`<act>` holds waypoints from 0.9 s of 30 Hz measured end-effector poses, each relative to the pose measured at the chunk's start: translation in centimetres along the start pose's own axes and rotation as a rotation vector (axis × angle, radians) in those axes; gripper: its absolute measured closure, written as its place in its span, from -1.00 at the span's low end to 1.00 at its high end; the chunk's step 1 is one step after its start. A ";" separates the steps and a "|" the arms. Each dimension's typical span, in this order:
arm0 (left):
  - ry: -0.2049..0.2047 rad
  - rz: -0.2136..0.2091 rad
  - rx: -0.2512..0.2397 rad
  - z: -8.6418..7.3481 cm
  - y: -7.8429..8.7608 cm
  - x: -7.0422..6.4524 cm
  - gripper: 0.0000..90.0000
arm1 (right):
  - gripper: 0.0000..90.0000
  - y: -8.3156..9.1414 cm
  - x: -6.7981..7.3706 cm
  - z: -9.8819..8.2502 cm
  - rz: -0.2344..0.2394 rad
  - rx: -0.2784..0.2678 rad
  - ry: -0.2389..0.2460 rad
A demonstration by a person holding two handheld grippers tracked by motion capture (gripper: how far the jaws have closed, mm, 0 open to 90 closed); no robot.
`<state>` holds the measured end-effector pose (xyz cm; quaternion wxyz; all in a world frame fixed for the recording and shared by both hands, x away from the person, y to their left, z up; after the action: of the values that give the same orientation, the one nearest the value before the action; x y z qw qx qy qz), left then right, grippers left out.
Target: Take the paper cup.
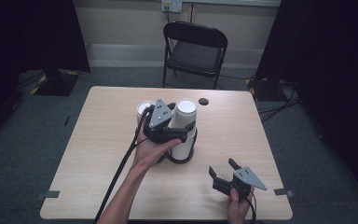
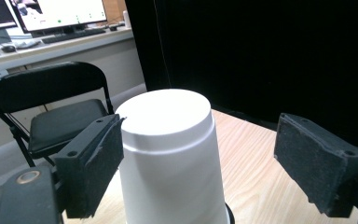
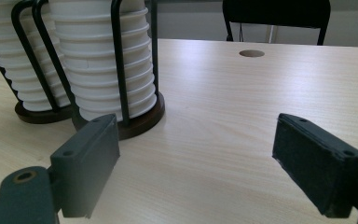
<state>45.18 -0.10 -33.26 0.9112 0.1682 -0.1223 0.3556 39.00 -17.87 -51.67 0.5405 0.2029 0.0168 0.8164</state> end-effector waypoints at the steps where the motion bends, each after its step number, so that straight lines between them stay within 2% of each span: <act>1: -0.010 0.007 0.007 0.1 -0.1 0.1 -0.66 | -0.69 0.0 0.0 0.0 0.001 -0.001 0.000; 7: -0.010 0.008 0.024 0.5 -0.8 0.6 -0.65 | -0.69 0.0 0.0 0.0 0.002 -0.001 0.000; 10: -0.003 0.000 0.050 0.4 -1.6 1.1 -0.65 | -0.69 0.0 0.0 0.0 0.001 -0.001 0.003; 12: -0.007 0.001 0.051 0.4 -1.8 1.2 -0.59 | -0.69 0.0 0.0 0.0 0.005 0.000 0.001; 14: 0.008 -0.013 0.059 0.2 -2.0 1.4 -0.56 | -0.69 0.0 0.1 0.0 0.007 0.002 0.001; 16: 0.009 -0.015 0.068 0.1 -2.1 1.4 -0.61 | -0.69 0.0 0.1 0.0 0.007 0.001 0.003; 22: -0.011 -0.030 0.122 -0.6 -3.1 1.2 -0.66 | -0.69 0.0 0.1 0.0 0.004 0.000 0.003; 27: -0.015 -0.039 0.141 -0.7 -3.5 1.3 -0.65 | -0.69 0.0 0.1 0.0 0.007 0.001 0.003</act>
<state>48.57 -1.45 -34.24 0.9029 0.2369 -0.1004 0.3444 38.94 -17.81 -51.66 0.5373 0.2022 0.0173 0.8186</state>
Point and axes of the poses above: each handheld gripper's, and its own axes: y roughly backward along the jaws, z roughly out of its top, x roughly to its left, the point moved 9 cm from there along -y, roughly forward along the jaws, and after that the axes turned 15 degrees about -y, right-handed, at the moved point
